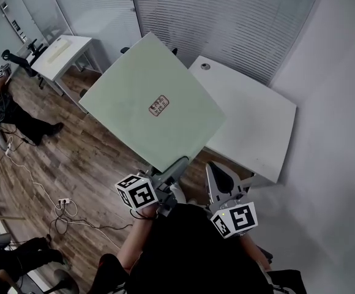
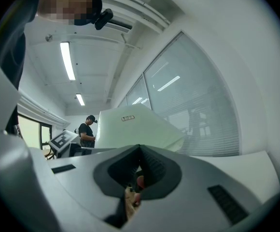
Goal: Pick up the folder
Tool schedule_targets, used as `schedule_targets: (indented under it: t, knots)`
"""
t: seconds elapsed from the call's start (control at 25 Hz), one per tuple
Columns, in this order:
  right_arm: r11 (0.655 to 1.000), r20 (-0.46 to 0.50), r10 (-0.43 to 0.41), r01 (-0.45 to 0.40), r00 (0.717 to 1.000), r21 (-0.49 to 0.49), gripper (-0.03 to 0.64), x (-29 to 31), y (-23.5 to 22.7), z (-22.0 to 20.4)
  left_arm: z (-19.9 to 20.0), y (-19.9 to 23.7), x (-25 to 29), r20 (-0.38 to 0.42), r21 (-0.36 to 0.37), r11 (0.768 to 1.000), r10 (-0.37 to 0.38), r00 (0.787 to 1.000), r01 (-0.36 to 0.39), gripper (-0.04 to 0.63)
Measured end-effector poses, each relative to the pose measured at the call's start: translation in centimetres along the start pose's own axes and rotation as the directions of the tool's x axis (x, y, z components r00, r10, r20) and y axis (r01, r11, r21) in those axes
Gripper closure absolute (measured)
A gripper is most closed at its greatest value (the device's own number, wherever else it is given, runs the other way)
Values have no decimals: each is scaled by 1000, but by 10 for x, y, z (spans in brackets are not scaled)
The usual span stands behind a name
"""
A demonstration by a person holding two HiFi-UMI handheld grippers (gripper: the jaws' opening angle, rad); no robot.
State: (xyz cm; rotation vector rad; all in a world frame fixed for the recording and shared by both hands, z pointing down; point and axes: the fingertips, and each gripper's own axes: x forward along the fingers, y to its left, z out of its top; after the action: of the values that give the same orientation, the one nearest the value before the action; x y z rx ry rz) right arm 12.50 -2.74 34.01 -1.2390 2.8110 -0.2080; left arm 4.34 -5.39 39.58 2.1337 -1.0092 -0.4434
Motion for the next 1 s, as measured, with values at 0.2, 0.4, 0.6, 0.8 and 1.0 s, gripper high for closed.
schedule_targets:
  t: [0.2, 0.4, 0.6, 0.8, 1.0]
  knots:
    - [1000, 3, 16, -16, 1000, 0, 617, 4, -3, 2, 1, 2, 7, -15, 19, 1000, 11, 1000, -11, 318]
    - [999, -1, 31, -31, 1000, -10, 617, 4, -1, -5, -11, 5, 8, -28, 13, 1000, 9, 1000, -9, 318]
    - [999, -22, 35, -35, 999, -9, 617, 0, 7, -7, -17, 0, 4, -37, -2, 1000, 6, 999, -6, 318]
    - [1000, -23, 22, -22, 999, 1, 617, 1, 2, -11, -21, 5, 8, -52, -6, 1000, 8, 999, -9, 318]
    - [1000, -26, 19, -18, 999, 9, 617, -3, 2, -13, -28, 5, 11, -65, -18, 1000, 2, 998, -3, 318]
